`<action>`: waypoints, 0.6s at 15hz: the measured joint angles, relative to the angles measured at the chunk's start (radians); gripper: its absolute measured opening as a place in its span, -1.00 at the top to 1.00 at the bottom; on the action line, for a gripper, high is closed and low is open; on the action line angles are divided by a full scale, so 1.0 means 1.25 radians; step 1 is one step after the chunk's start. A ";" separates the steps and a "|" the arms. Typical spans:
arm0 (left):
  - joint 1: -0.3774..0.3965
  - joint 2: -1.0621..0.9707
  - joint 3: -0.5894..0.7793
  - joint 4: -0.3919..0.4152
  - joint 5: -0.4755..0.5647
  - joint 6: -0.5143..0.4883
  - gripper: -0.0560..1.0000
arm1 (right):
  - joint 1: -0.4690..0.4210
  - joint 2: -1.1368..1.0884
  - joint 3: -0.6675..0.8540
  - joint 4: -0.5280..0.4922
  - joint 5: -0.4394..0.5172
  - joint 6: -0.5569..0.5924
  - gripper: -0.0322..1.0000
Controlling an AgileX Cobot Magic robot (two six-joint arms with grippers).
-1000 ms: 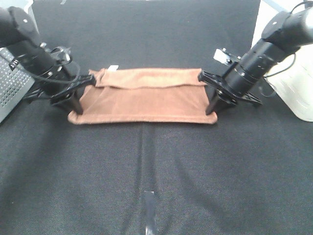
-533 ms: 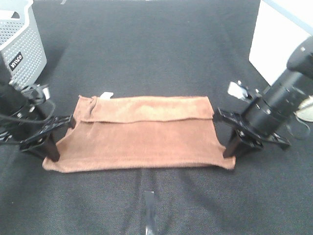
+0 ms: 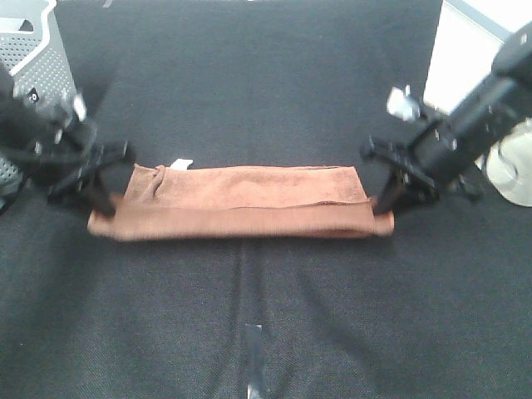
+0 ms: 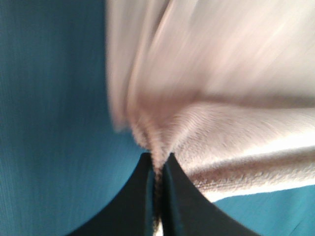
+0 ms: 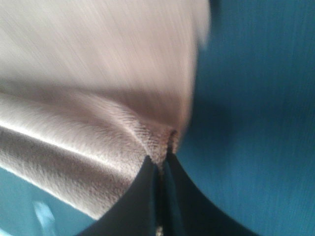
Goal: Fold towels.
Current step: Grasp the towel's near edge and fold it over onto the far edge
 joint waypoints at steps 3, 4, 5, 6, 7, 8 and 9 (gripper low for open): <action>0.000 0.042 -0.132 0.012 -0.012 -0.006 0.87 | 0.000 0.031 -0.133 -0.026 0.000 0.010 0.89; 0.000 0.070 -0.174 0.013 -0.013 -0.007 0.87 | 0.000 0.058 -0.178 -0.034 0.001 0.020 0.89; 0.000 0.116 -0.220 0.017 -0.018 -0.011 0.87 | 0.000 0.098 -0.230 -0.042 0.002 0.022 0.89; 0.000 0.143 -0.243 0.018 -0.026 -0.013 0.87 | 0.000 0.127 -0.253 -0.042 0.002 0.022 0.89; 0.000 0.168 -0.263 0.018 -0.029 -0.013 0.87 | 0.000 0.152 -0.269 -0.042 -0.002 0.022 0.89; 0.000 0.190 -0.273 0.018 -0.032 -0.016 0.84 | 0.000 0.168 -0.274 -0.042 -0.003 0.022 0.89; 0.000 0.203 -0.274 0.018 -0.043 -0.022 0.78 | 0.000 0.180 -0.274 -0.041 -0.005 0.022 0.89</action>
